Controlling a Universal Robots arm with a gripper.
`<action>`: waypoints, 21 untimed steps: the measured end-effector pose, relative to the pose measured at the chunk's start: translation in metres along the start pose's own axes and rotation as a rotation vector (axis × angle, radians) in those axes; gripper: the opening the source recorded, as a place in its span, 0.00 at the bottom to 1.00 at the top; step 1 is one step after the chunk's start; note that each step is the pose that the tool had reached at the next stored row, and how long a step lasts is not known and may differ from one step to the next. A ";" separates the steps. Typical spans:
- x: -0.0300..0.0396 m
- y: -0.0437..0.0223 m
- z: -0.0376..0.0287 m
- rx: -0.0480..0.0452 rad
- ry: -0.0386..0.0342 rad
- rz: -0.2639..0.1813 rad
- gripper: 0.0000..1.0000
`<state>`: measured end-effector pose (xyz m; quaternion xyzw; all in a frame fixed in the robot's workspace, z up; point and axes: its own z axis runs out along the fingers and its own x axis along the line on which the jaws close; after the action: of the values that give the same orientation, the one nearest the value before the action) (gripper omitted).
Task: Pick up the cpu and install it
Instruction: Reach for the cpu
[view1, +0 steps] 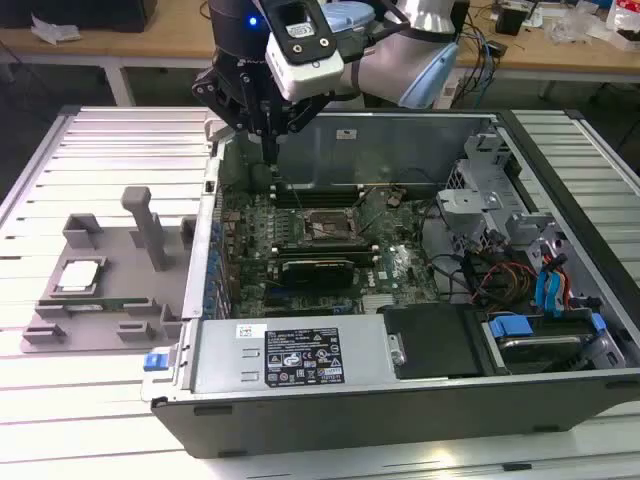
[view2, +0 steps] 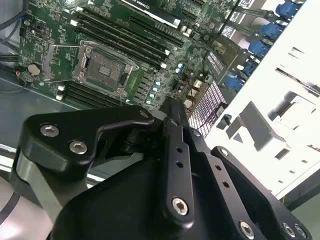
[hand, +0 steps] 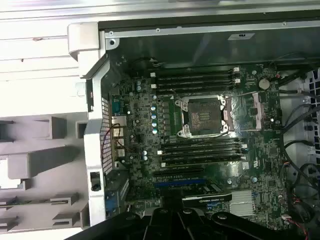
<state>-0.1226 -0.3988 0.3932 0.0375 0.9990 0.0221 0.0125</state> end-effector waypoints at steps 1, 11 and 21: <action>0.0029 -0.0002 -0.0002 0.0002 0.0001 0.000 0.11; 0.0363 -0.0027 -0.0009 0.0001 0.0001 0.000 0.11; 0.0582 -0.0044 -0.0015 0.0001 0.0001 0.000 0.11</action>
<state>-0.1810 -0.3988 0.3931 0.0375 0.9990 0.0221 0.0125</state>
